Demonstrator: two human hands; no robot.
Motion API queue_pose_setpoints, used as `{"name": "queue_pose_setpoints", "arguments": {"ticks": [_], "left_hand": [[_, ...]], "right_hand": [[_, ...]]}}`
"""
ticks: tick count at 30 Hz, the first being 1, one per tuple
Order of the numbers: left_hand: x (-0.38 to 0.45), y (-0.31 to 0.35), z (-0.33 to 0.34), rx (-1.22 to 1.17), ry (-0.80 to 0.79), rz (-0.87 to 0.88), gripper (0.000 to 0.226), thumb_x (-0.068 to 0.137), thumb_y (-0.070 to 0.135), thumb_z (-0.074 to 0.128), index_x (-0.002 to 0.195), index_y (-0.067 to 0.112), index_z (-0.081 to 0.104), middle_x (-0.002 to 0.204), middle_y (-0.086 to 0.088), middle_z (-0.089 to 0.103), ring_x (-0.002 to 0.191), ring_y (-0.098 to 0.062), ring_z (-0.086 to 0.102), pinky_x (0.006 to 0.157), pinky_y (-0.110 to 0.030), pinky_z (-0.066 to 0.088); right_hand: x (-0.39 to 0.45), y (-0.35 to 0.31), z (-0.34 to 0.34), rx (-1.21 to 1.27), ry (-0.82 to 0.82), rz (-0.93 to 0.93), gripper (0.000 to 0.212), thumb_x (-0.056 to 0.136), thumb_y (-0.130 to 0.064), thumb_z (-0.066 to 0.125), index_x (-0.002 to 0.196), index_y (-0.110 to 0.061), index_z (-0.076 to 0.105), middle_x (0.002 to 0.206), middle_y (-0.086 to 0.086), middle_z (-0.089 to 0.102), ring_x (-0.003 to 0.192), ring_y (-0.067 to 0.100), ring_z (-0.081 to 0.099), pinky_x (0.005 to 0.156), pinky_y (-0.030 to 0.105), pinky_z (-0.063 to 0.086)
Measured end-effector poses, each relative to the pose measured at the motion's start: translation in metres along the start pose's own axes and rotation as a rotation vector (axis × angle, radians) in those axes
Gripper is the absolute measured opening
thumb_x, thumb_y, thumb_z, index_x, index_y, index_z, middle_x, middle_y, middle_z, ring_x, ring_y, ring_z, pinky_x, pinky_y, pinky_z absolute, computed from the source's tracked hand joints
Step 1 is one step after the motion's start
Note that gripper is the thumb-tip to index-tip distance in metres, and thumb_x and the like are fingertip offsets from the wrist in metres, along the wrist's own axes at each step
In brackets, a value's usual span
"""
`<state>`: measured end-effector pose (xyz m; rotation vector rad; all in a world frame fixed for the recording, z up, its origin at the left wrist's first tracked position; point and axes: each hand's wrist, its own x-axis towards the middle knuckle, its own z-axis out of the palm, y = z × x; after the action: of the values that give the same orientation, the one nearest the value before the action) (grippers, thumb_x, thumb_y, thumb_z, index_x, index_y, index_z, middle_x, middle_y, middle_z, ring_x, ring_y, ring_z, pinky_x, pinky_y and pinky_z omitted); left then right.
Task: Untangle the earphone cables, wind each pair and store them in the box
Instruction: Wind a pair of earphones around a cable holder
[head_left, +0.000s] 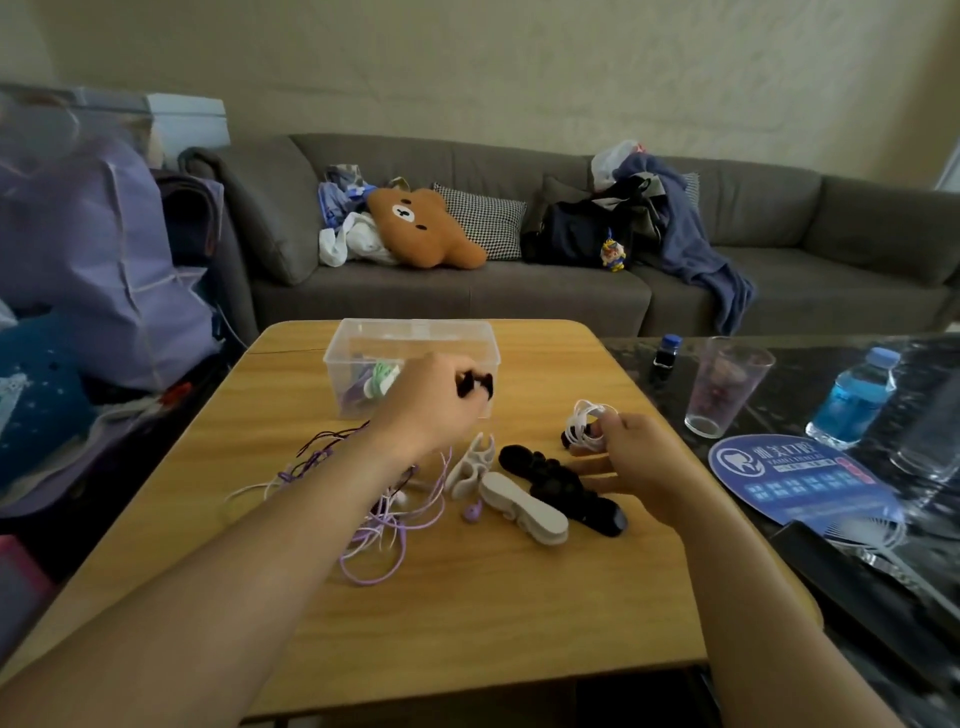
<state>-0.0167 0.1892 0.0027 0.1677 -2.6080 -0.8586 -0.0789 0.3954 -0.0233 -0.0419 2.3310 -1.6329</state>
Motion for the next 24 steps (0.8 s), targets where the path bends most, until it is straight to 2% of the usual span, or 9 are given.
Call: {"name": "queue_pose_setpoints", "arguments": {"ticks": [1,4,8,10,12,15,18,20,24], "left_hand": [[0.004,-0.001,-0.002,-0.098,0.028,-0.028,0.022,0.093,0.024,0.066,0.114,0.019,0.072,0.098,0.007,0.069,0.091,-0.011,0.064,0.066,-0.003,0.044],[0.016,-0.007,-0.008,-0.401,0.063,-0.074,0.019,0.086,0.029,0.075,0.104,0.022,0.076,0.095,0.001,0.076,0.094,-0.016,0.071,0.087,-0.030,0.056],[0.024,-0.008,-0.008,-0.721,0.161,-0.138,0.007,0.089,0.027,0.071,0.093,0.021,0.072,0.091,-0.005,0.076,0.089,-0.022,0.074,0.070,-0.029,0.060],[0.026,-0.005,-0.008,-0.854,0.187,-0.206,0.013,0.092,0.026,0.066,0.095,0.013,0.068,0.093,-0.011,0.074,0.085,-0.027,0.074,0.065,-0.029,0.060],[0.025,-0.003,-0.007,-0.983,0.145,-0.254,0.026,0.092,0.026,0.063,0.102,0.003,0.061,0.094,-0.017,0.073,0.078,-0.030,0.075,0.064,-0.034,0.062],[0.022,0.002,-0.007,-1.192,0.041,-0.270,0.034,0.087,0.018,0.066,0.110,-0.003,0.055,0.106,-0.025,0.070,0.089,-0.034,0.074,0.074,-0.037,0.063],[0.012,0.004,-0.004,-1.345,0.002,-0.320,0.038,0.080,-0.002,0.071,0.115,-0.006,0.055,0.117,-0.027,0.066,0.098,-0.033,0.072,0.082,-0.034,0.061],[0.003,0.002,-0.003,-1.229,-0.014,-0.317,0.038,0.080,-0.004,0.073,0.114,-0.004,0.056,0.114,-0.023,0.067,0.097,-0.029,0.072,0.083,-0.032,0.060],[-0.015,-0.013,-0.008,-0.461,0.100,-0.058,0.030,0.079,0.017,0.081,0.097,0.018,0.056,0.092,0.001,0.069,0.084,-0.007,0.067,0.075,-0.019,0.055]], "right_hand": [[0.002,0.000,0.000,0.055,0.012,-0.008,0.033,0.108,-0.025,0.030,0.112,-0.004,0.055,0.103,0.018,0.068,0.089,0.028,0.072,0.065,0.038,0.060],[0.009,-0.001,-0.002,0.119,0.129,-0.068,0.031,0.108,-0.026,0.031,0.101,-0.010,0.056,0.103,0.016,0.067,0.089,0.025,0.072,0.072,0.043,0.062],[0.013,-0.005,-0.002,0.086,0.207,-0.156,0.030,0.108,-0.030,0.030,0.101,-0.017,0.057,0.102,0.010,0.069,0.089,0.019,0.071,0.071,0.036,0.060],[0.009,-0.011,0.001,0.151,0.202,-0.185,0.032,0.108,-0.031,0.030,0.109,-0.014,0.058,0.102,0.009,0.070,0.089,0.018,0.071,0.070,0.033,0.059],[0.004,-0.019,0.006,0.181,0.211,-0.227,0.034,0.109,-0.030,0.030,0.106,-0.013,0.059,0.102,0.010,0.071,0.088,0.018,0.072,0.069,0.032,0.058],[-0.010,-0.029,0.024,0.300,0.095,-0.212,0.038,0.109,-0.032,0.030,0.103,-0.010,0.059,0.100,0.012,0.073,0.086,0.021,0.074,0.074,0.036,0.060],[-0.023,-0.038,0.042,0.605,-0.057,-0.154,0.041,0.109,-0.031,0.032,0.105,-0.005,0.062,0.101,0.020,0.073,0.092,0.029,0.074,0.081,0.040,0.060],[-0.027,-0.041,0.051,0.742,-0.079,-0.120,0.041,0.109,-0.030,0.034,0.104,-0.002,0.063,0.102,0.023,0.073,0.093,0.030,0.073,0.079,0.038,0.060],[-0.030,-0.038,0.072,0.806,-0.067,-0.063,0.038,0.107,-0.029,0.040,0.107,0.000,0.065,0.097,0.017,0.073,0.084,0.021,0.073,0.072,0.033,0.059]]}}
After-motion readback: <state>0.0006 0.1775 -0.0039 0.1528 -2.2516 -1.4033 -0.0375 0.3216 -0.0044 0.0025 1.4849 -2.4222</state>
